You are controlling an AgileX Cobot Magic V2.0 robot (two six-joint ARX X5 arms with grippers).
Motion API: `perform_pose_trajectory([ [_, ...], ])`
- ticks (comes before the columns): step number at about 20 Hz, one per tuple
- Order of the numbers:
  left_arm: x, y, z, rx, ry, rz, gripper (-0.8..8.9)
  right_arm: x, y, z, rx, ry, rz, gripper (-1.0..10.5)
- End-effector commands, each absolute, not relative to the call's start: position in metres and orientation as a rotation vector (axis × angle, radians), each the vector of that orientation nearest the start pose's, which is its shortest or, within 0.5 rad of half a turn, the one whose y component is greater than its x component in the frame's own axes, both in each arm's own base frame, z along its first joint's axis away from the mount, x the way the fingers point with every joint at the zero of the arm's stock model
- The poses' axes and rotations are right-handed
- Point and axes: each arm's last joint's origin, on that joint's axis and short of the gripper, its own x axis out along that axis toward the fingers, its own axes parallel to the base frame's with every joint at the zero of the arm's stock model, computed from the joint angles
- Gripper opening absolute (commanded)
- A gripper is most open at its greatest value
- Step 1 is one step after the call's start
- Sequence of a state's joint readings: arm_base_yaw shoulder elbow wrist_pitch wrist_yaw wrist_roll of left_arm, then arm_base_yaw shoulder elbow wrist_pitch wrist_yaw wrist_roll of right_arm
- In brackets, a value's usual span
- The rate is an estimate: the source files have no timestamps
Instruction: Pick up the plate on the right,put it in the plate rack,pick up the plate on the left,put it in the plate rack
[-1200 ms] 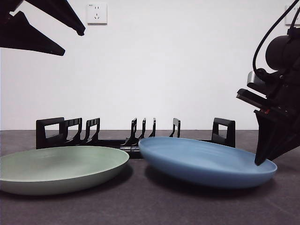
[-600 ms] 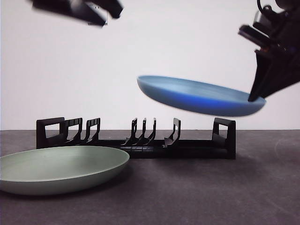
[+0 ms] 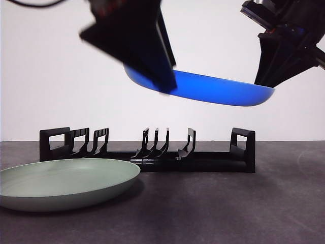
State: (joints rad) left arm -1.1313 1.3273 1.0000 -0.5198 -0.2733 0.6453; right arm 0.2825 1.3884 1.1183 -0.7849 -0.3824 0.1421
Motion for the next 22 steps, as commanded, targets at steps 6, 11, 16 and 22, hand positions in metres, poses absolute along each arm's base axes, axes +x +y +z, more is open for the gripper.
perform_pose_trajectory([
  [6, 0.128, -0.253, 0.248, 1.201, 0.440, -1.022, -0.09, 0.255, 0.086, 0.274, 0.175, 1.138, 0.529, -0.1],
  [11, 0.128, -0.254, 0.248, 1.195, 0.430, -1.019, -0.09, 0.254, 0.085, 0.276, 0.164, 1.127, 0.537, 0.1],
  [16, 0.129, -0.255, 0.249, 1.138, 0.444, -1.002, -0.09, 0.253, 0.079, 0.305, 0.155, 0.965, 0.540, 3.0],
  [22, 0.150, -0.259, 0.265, 0.695, 0.425, -0.837, -0.09, 0.231, 0.066, 0.369, 0.116, 0.479, 0.393, 3.0],
])
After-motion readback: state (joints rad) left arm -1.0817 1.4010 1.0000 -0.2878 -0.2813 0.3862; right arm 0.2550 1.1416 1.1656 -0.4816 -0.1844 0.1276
